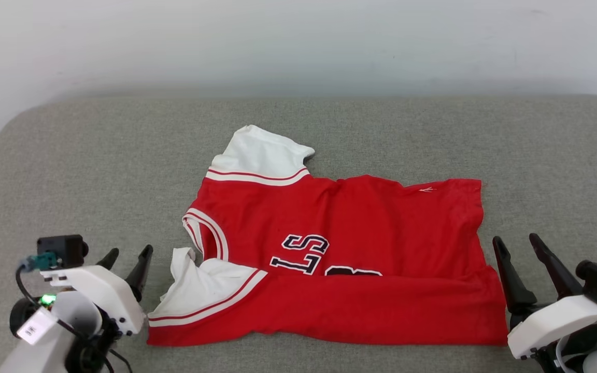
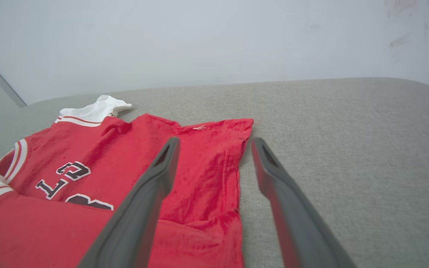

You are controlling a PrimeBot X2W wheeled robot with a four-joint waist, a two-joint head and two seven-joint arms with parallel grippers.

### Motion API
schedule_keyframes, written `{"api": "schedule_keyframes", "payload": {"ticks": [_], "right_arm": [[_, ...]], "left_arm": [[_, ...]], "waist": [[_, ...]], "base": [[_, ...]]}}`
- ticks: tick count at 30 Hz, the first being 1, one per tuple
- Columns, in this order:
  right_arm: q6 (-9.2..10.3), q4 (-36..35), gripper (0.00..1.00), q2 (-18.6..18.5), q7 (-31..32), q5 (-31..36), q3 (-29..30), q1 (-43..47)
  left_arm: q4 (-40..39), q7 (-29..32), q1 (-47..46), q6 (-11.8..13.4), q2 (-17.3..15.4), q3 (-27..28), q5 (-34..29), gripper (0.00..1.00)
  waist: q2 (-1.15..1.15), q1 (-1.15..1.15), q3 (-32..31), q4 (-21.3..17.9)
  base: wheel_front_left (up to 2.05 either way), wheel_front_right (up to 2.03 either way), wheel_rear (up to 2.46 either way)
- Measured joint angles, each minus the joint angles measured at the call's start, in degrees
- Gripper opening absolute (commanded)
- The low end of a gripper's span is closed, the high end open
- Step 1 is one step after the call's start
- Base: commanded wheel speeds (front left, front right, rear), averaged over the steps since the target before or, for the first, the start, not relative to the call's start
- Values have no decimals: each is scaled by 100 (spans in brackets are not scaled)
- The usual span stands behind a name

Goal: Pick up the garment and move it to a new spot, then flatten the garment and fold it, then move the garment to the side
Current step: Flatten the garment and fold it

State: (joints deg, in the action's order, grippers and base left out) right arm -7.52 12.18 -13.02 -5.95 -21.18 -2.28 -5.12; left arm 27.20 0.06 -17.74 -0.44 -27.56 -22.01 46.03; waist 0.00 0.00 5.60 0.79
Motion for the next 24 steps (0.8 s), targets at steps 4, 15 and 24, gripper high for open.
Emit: {"api": "schedule_keyframes", "payload": {"ticks": [4, 15, 24], "right_arm": [[0, -344, 100, 143, 107, 212, 131, 210], [0, -870, 100, 509, 412, 380, 305, 446], [1, -951, 100, 578, 512, 247, 278, 386]], "left_arm": [[-478, 845, 10, 67, -359, 13, 232, 100], [-1941, 3184, 539, 713, -1027, 53, 1193, 100], [-2050, 3704, 672, 1006, -961, -257, 1213, 100]], "waist": [[0, 0, -63, -33], [0, 0, 83, -182], [0, 0, 423, -253]], "base": [[0, 0, 0], [0, 0, 0], [0, 0, 0]]}}
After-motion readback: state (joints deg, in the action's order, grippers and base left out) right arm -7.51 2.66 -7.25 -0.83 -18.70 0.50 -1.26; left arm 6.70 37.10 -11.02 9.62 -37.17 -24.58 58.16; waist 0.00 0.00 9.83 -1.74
